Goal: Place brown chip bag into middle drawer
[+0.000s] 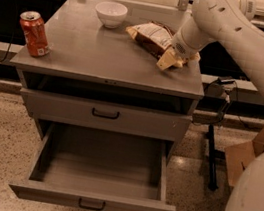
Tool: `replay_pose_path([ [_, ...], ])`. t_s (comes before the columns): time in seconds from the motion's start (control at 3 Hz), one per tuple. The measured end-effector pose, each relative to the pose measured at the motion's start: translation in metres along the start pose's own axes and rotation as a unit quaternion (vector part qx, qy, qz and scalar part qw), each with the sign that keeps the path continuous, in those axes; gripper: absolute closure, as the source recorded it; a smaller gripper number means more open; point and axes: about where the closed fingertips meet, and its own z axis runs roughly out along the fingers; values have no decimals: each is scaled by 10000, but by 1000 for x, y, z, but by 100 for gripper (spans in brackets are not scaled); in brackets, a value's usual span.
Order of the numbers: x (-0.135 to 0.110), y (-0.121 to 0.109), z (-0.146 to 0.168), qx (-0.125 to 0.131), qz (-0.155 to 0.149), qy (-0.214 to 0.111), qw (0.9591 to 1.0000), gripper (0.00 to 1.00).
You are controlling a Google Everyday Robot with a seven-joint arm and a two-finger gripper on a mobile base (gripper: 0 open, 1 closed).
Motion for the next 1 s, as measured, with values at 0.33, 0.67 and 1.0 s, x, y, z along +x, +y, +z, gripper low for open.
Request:
replay_pose_path([
  [0.33,-4,3,3,124,-129,-131,9998,64],
  [0.67,-14,2,-13,516,-317,-272,9978,87],
  [1.0,-26,-4,-47,790,-396,-708,9936,100],
])
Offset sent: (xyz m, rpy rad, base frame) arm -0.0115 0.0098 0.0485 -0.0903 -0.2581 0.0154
